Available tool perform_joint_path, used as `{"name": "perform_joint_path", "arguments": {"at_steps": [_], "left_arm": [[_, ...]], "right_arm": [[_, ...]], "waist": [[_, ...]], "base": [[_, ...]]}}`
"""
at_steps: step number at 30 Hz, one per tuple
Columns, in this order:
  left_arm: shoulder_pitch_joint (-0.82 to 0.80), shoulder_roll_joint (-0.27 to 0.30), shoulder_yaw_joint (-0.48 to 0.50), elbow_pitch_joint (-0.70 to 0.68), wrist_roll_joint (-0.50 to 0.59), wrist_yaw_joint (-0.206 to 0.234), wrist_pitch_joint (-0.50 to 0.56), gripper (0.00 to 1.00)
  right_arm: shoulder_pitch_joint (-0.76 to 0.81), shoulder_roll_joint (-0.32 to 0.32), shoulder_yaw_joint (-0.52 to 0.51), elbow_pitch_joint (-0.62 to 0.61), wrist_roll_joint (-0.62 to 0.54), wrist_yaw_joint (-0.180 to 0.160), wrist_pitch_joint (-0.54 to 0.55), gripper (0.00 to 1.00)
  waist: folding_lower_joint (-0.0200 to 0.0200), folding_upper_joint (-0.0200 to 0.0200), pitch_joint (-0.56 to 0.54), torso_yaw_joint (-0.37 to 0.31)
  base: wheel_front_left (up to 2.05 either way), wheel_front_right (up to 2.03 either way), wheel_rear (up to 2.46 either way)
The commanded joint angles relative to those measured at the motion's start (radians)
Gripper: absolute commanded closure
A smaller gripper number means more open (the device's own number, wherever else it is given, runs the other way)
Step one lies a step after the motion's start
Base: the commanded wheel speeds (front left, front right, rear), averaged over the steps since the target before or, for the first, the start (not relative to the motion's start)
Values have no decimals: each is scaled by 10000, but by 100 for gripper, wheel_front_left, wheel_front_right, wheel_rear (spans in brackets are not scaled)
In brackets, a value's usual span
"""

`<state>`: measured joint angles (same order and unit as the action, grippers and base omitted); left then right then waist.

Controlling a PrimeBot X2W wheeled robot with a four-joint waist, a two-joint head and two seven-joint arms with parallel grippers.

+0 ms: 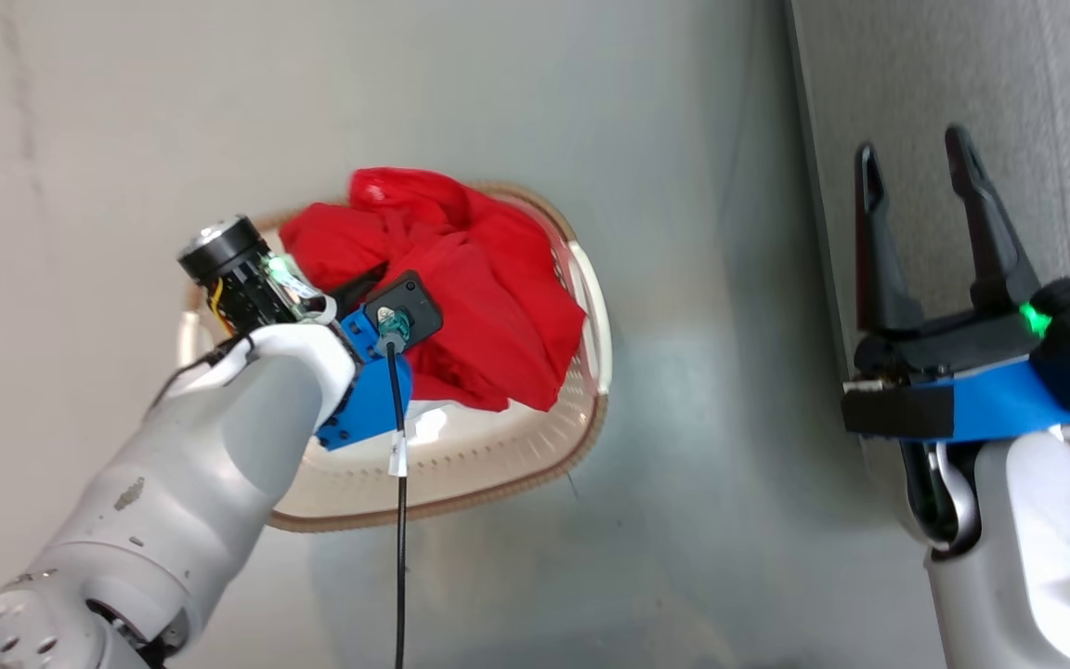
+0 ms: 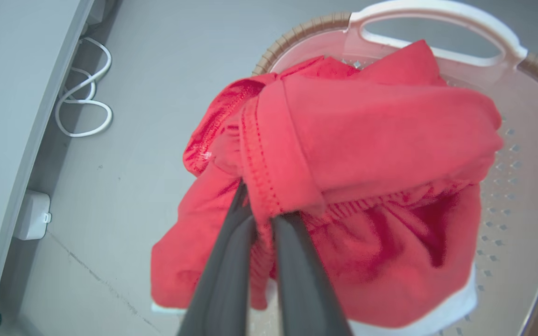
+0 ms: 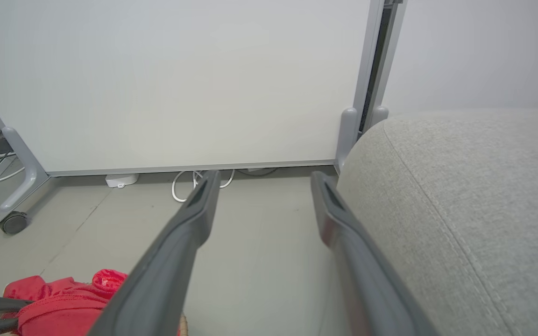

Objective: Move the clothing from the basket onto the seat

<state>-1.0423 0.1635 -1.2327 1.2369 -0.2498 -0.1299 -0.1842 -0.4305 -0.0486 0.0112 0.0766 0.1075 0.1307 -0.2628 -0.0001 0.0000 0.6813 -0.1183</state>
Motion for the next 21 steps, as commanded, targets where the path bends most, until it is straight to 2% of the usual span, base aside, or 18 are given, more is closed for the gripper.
{"name": "perform_joint_path", "arguments": {"at_steps": [1, 14, 21], "left_arm": [[135, -135, 191, 8, -220, 1, -236, 100], [700, -529, 1094, -707, -1251, 119, -823, 100], [848, -369, 1668, -1904, -1478, 331, -823, 100]], "right_arm": [[286, -31, -105, 103, -83, 1, -31, 0], [1515, -31, -370, 496, -309, 1, -31, 0], [2113, -31, -479, 578, -256, 1, -31, 0]], "waist": [[1, 0, -909, 533], [1, 0, -3268, 1175], [1, 0, -4401, 1410]], "base": [[0, 0, 0], [0, 0, 0], [0, 0, 0]]}}
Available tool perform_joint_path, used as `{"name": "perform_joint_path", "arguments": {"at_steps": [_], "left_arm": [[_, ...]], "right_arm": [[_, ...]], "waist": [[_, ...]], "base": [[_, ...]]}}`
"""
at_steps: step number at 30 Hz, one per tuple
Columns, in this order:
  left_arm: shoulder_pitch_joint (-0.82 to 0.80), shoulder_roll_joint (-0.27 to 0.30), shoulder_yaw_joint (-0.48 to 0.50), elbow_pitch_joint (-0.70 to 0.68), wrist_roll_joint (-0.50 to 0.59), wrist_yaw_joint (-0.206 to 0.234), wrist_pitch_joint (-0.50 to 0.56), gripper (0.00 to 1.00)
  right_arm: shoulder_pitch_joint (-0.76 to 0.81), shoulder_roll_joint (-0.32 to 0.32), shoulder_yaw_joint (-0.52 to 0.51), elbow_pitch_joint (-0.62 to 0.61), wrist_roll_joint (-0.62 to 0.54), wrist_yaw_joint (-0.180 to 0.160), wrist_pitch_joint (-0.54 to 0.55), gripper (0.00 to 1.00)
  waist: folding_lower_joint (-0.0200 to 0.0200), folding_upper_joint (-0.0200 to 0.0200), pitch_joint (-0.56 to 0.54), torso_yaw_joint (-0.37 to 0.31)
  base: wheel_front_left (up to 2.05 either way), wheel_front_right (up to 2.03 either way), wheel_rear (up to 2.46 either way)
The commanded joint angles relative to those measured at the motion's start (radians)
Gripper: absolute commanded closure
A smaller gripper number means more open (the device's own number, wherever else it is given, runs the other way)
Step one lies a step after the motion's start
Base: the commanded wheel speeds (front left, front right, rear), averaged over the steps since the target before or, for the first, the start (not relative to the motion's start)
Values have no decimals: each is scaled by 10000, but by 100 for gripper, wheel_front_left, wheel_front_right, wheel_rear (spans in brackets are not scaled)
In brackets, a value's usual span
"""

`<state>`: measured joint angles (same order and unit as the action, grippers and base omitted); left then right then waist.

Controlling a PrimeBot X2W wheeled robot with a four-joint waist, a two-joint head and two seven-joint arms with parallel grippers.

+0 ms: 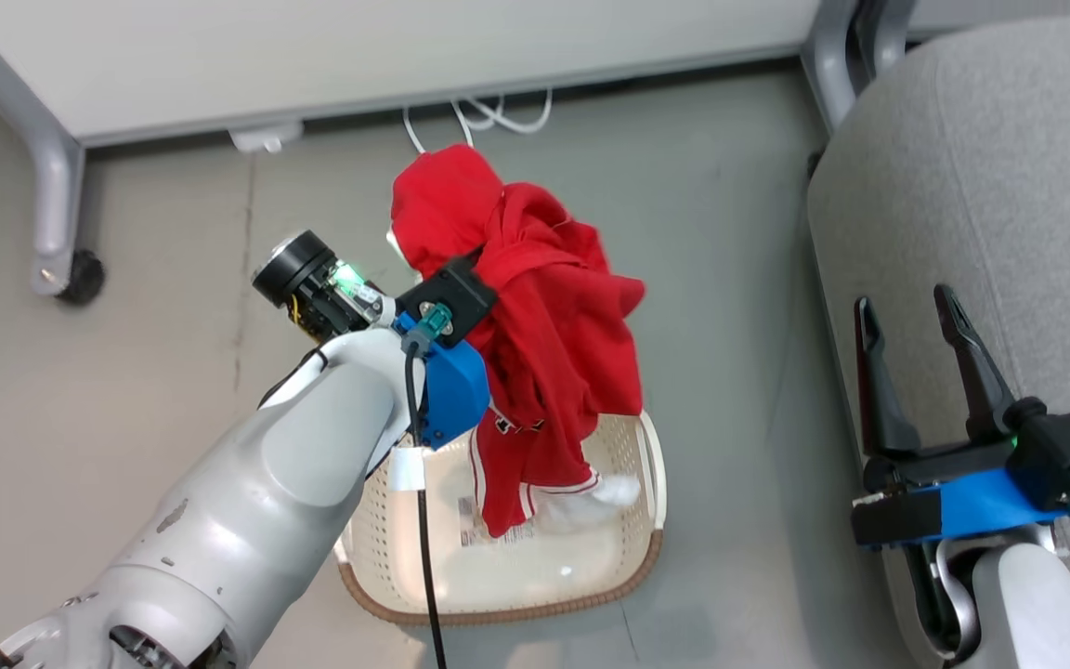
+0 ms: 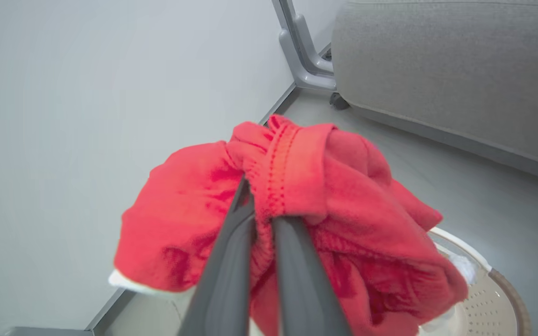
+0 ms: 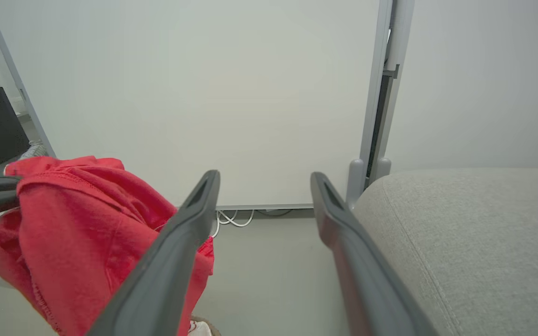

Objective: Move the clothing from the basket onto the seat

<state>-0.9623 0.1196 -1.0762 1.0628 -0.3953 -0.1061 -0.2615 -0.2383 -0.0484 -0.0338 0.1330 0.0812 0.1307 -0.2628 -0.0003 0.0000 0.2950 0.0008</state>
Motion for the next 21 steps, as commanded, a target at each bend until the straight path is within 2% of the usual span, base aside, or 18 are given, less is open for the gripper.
{"name": "perform_joint_path", "arguments": {"at_steps": [1, 9, 21], "left_arm": [[44, 95, 207, -323, -63, 113, -49, 100], [-30, 101, 786, -1390, -187, 281, -51, 100], [-260, -298, 809, -1926, -88, 356, -52, 100]], "right_arm": [[273, -33, -31, 24, 23, 1, -31, 0], [812, -33, -62, 128, 131, 1, -31, 0], [1320, -33, -127, 156, 269, 1, -31, 0]], "waist": [[3, 0, -653, 244], [3, 0, -1471, 390], [3, 0, -2156, 374]], "base": [[0, 0, 0], [0, 0, 0], [0, 0, 0]]}}
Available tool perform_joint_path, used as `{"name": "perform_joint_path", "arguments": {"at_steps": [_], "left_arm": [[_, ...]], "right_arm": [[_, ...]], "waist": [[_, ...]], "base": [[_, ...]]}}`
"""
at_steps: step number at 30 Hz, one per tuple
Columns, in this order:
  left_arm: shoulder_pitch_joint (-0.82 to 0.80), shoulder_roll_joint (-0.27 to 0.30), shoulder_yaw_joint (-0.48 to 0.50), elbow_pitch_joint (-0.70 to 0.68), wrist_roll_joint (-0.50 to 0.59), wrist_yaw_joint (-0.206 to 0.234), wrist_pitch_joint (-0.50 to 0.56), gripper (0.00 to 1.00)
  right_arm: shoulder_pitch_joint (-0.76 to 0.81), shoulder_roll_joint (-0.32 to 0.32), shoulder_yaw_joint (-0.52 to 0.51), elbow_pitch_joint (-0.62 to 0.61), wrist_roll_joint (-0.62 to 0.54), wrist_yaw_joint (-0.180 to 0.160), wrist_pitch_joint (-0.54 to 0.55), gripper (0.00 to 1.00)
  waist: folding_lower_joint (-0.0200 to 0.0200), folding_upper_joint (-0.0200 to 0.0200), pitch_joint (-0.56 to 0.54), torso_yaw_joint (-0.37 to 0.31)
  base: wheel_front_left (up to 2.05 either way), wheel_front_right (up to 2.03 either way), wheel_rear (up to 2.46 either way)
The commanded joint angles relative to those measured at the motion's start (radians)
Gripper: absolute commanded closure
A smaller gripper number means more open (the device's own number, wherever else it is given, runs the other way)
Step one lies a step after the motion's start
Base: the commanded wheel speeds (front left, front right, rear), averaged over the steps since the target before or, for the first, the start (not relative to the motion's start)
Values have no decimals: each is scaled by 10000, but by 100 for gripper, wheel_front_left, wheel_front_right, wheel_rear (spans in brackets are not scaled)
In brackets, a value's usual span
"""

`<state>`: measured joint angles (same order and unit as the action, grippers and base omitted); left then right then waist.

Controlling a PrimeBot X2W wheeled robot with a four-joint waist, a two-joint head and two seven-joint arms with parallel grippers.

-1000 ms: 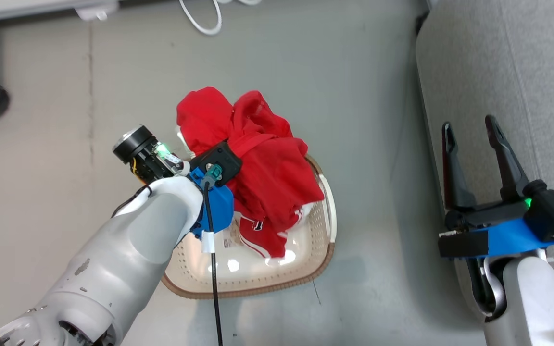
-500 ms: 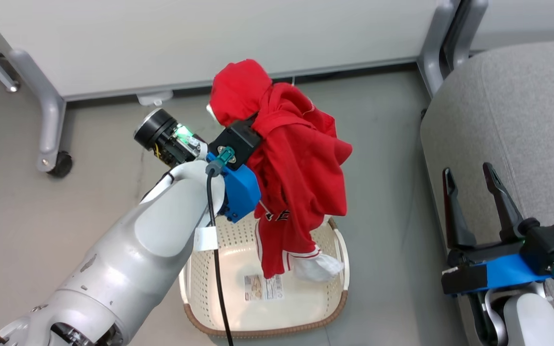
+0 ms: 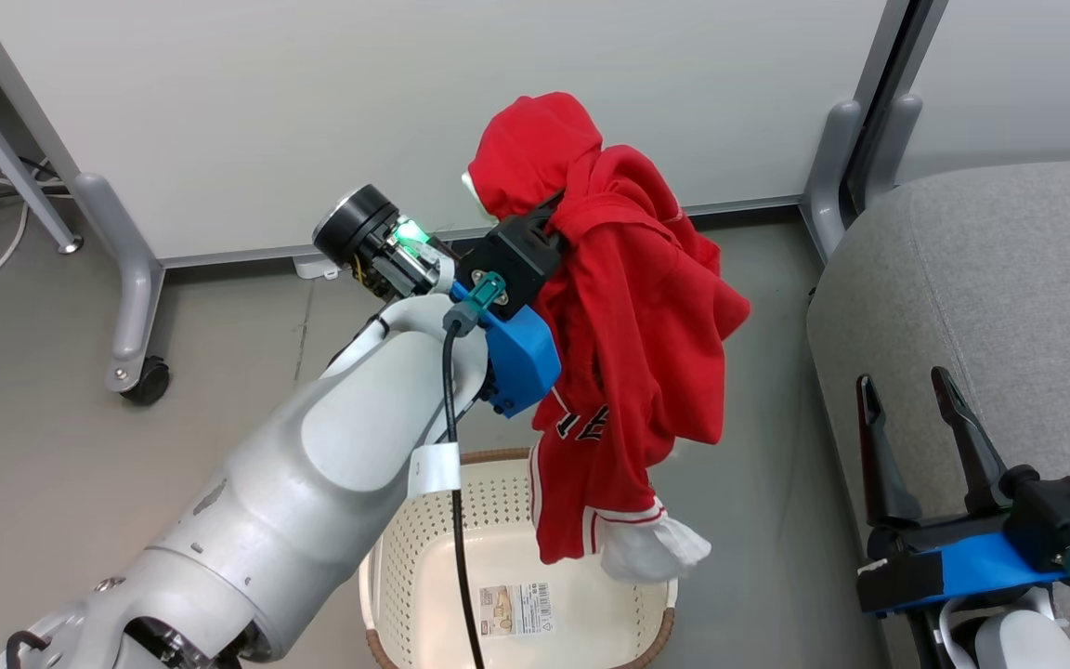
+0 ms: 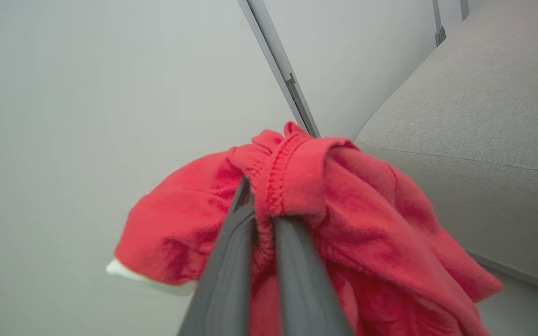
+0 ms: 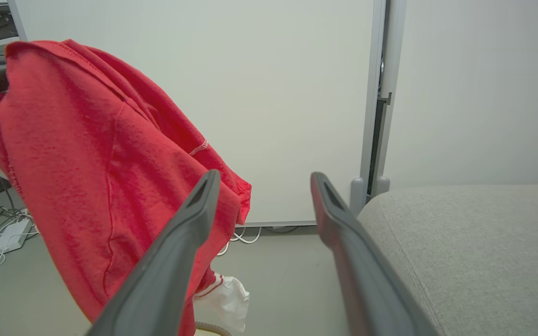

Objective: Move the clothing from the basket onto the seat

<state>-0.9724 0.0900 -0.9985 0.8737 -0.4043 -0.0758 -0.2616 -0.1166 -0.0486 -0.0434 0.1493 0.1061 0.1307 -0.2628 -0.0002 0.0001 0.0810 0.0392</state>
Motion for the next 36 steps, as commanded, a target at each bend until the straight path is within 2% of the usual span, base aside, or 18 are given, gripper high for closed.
{"name": "perform_joint_path", "arguments": {"at_steps": [1, 14, 25, 36], "left_arm": [[-171, -25, 30, -39, -9, 52, -50, 100], [-72, -163, -96, -103, -67, -12, -51, 100], [-267, -238, -137, -117, -102, -28, -51, 100], [-560, -336, -237, -263, -52, -60, -51, 100]], "right_arm": [[118, -30, -24, -14, 27, 1, -31, 0], [-86, -30, 566, -226, 259, 1, -31, 0], [-1257, -32, 2825, -295, 583, 1, -31, 0], [-2792, -32, 3852, 873, 895, 1, -20, 0]], "waist": [[2, -1, -38, -13], [2, -1, -107, 45], [2, -1, 115, 132], [2, -1, 557, 426]], "base": [[0, 0, 0], [0, 0, 0], [0, 0, 0], [0, 0, 0]]}}
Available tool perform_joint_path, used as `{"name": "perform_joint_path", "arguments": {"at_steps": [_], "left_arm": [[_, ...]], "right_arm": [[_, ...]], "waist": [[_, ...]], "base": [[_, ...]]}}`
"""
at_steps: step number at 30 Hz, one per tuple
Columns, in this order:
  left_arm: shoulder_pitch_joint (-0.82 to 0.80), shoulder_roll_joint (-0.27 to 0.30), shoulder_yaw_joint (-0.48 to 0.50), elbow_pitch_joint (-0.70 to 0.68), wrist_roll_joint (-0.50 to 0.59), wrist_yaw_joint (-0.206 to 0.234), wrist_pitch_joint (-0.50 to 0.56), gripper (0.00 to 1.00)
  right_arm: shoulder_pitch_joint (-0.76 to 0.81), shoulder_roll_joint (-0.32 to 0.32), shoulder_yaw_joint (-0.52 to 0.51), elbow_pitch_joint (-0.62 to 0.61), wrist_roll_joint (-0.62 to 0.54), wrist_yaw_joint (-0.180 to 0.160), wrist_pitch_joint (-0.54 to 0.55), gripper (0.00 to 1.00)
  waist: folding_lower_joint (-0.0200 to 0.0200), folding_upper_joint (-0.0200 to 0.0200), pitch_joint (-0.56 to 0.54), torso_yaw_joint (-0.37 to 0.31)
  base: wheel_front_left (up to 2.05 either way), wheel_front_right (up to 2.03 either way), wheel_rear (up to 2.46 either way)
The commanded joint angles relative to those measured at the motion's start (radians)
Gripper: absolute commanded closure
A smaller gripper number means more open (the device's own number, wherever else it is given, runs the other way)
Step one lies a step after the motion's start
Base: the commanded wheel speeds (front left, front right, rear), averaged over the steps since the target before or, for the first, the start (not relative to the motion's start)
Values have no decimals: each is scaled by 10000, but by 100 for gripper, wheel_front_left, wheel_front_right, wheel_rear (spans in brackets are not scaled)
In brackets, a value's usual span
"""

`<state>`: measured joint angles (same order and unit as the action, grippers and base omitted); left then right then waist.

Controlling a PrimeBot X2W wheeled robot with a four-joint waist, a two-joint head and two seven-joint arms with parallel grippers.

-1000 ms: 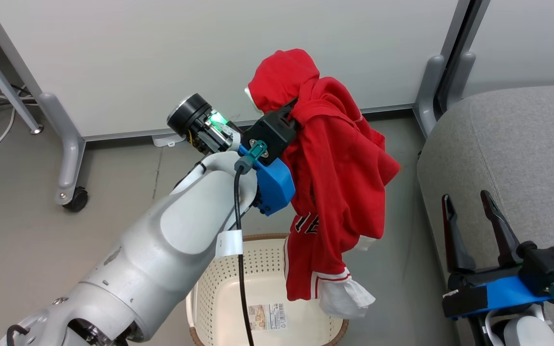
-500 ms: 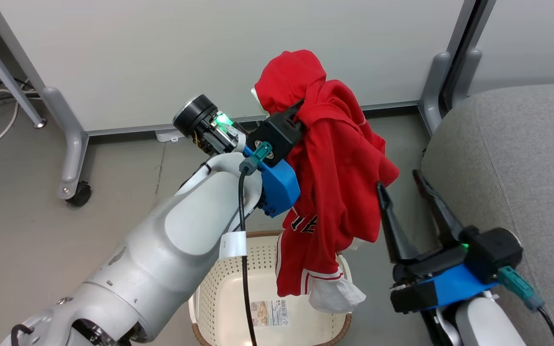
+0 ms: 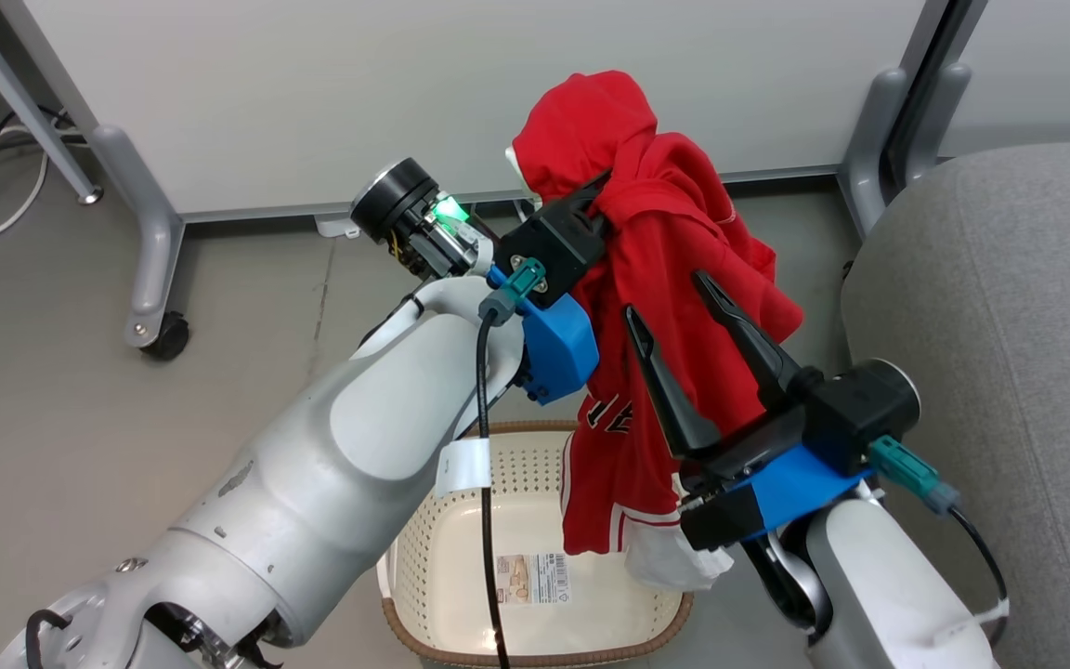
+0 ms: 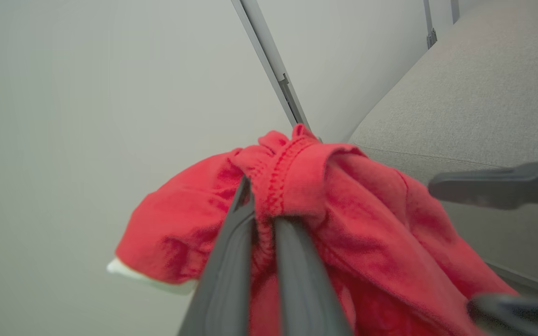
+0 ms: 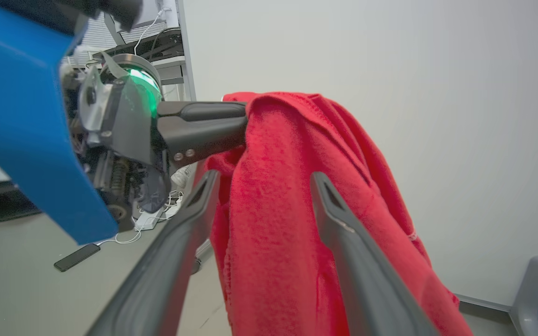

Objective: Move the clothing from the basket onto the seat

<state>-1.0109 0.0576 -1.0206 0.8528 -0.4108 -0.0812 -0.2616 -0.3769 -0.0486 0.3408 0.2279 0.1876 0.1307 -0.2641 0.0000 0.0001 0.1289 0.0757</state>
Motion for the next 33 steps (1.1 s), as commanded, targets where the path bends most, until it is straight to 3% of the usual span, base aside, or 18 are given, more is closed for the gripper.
{"name": "perform_joint_path", "arguments": {"at_steps": [1, 12, 24, 25, 26, 33], "left_arm": [[-213, -16, -29, -72, 16, -6, -51, 100], [-473, -72, -168, -426, -157, -1, -51, 100], [-724, -79, -983, -1429, -981, 306, -43, 100], [-755, -78, -1054, -1459, -1039, 331, -43, 100], [-778, -83, -1115, -1485, -1104, 367, -43, 100], [-884, -79, -1417, -1358, -1436, 531, -47, 100]], "right_arm": [[-315, -33, 36, 289, 98, 1, -7, 0], [-1672, -32, 153, 2394, 20, 1, -8, 0], [-2652, -32, 145, 3761, 974, 1, -7, 2], [-2722, -32, 90, 3794, 1049, 1, -7, 64], [-2780, -32, 92, 3824, 1077, 1, -7, 98], [-2816, -29, 140, 3790, 1187, 3, -7, 100]], "waist": [[0, -1, 133, 94], [0, -1, 645, 491], [0, -1, 872, 1007], [0, -1, 872, 1025], [0, -1, 868, 1040], [0, -1, 827, 1004]], "base": [[0, 0, 0], [0, 0, 0], [0, 0, 0], [0, 0, 0], [0, 0, 0], [0, 0, 0]]}}
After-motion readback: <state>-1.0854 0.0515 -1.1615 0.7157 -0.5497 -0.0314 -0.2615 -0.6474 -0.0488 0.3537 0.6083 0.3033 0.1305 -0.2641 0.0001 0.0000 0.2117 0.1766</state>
